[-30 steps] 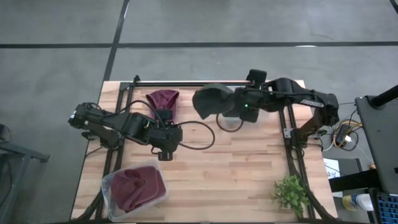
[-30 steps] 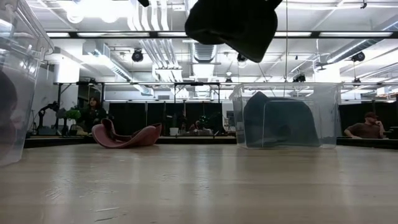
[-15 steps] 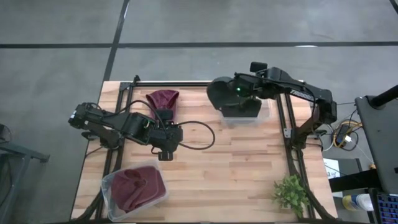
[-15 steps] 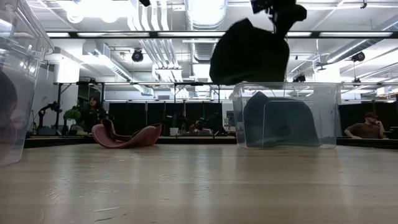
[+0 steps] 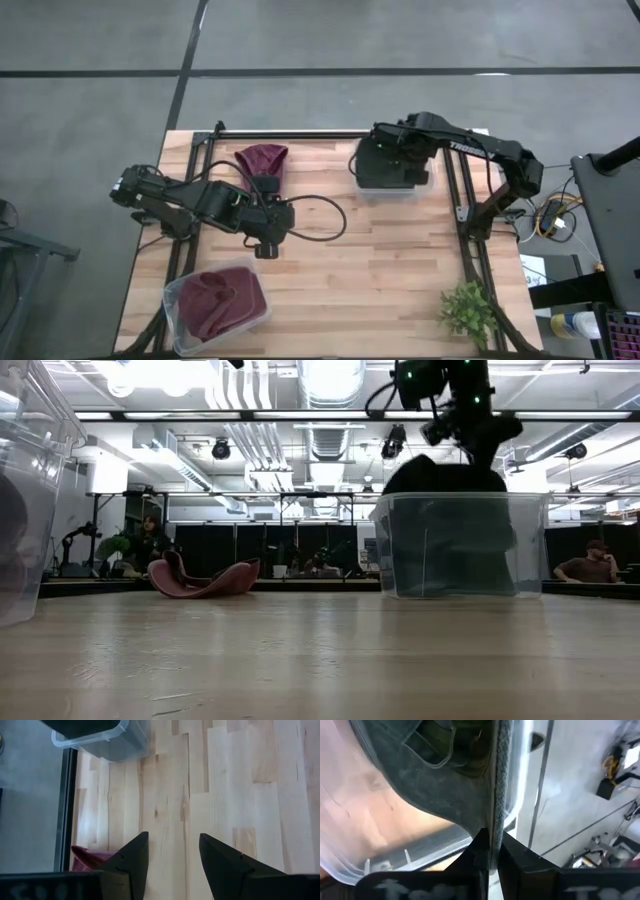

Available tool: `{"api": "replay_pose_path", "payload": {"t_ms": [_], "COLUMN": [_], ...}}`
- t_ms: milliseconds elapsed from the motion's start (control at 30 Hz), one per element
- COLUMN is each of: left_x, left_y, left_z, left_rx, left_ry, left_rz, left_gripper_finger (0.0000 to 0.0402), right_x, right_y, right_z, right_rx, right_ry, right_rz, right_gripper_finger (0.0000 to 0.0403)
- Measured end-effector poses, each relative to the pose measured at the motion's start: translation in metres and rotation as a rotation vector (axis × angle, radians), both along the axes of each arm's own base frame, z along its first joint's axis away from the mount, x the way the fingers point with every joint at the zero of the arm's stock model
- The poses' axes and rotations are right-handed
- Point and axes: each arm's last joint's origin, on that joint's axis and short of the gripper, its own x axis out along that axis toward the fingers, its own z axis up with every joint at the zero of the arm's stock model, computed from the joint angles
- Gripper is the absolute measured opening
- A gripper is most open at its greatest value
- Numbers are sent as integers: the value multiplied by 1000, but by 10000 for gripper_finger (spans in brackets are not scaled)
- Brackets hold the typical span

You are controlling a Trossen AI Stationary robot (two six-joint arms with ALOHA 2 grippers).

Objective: Pick & Place hat
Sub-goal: Put the gray cap into the top transparent bin

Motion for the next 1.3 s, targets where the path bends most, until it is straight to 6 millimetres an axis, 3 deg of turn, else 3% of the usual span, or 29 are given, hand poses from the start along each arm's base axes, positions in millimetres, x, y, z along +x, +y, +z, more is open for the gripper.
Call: {"api": "replay_pose_path", "payload": {"t_ms": [333,633,867,1067,1300], "left_x": [0,0,0,0,0], "left_y": [0,0,0,0,0], "left_z": [0,0,0,0,0], "left_rx": [-1,-4,-5,-5,-15], "left_ry": [-1,-3,-4,-4,-9], "left_rz": [1,7,8,8,22], "left_gripper_finger": [167,167,167,167,167], "right_x": [-5,-4,-5,-6,-5], "right_y": [2,1,1,3,4], "right_z": [-33,-38,-36,-24,-1], "right_rx": [112,95,86,-102,-227], "right_ry": [80,48,45,135,91], "right_rz": [23,-21,-37,-3,16], "right_gripper_finger": [13,19,114,207,246]}}
